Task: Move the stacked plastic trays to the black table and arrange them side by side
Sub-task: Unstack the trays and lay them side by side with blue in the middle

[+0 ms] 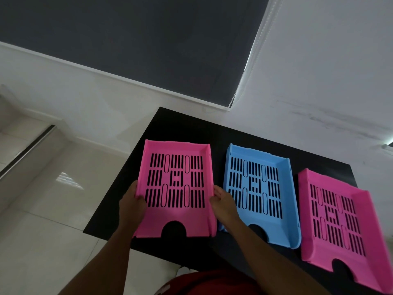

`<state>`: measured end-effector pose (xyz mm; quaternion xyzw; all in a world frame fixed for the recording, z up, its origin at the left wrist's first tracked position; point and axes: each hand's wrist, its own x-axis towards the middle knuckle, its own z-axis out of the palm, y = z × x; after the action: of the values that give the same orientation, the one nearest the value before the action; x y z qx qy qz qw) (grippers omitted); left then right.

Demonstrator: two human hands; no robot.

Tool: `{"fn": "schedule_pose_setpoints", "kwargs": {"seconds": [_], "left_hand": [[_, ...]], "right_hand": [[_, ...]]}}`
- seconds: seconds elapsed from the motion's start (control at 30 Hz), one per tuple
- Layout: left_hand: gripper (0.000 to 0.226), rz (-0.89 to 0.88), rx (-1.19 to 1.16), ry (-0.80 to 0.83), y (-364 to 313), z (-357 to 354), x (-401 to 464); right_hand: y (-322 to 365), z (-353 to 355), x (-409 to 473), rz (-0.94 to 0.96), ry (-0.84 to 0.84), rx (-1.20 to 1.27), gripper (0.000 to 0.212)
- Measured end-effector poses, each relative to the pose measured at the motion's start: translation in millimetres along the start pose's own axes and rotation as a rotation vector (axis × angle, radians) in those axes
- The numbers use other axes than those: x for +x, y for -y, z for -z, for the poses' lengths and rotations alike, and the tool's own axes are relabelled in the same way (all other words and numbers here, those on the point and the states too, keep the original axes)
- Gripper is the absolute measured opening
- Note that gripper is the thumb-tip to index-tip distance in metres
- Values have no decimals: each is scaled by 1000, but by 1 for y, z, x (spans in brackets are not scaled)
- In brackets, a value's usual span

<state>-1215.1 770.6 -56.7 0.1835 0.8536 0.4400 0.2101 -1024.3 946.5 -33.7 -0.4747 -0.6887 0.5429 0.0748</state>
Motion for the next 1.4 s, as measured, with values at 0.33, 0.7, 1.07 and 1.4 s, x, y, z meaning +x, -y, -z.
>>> {"fn": "schedule_pose_setpoints", "kwargs": {"seconds": [0.33, 0.7, 1.07, 1.4], "left_hand": [[51, -37, -31, 19, -27, -20, -11], [54, -111, 134, 334, -67, -97, -34], [81, -59, 143, 464, -100, -169, -55], [89, -57, 145, 441, -114, -194, -62]], "right_hand": [[-14, 24, -4, -35, -193, 61, 35], [-63, 96, -20, -98, -508, 120, 26], [-107, 171, -52, -217, -837, 133, 35], [-132, 193, -52, -249, -753, -124, 60]]}}
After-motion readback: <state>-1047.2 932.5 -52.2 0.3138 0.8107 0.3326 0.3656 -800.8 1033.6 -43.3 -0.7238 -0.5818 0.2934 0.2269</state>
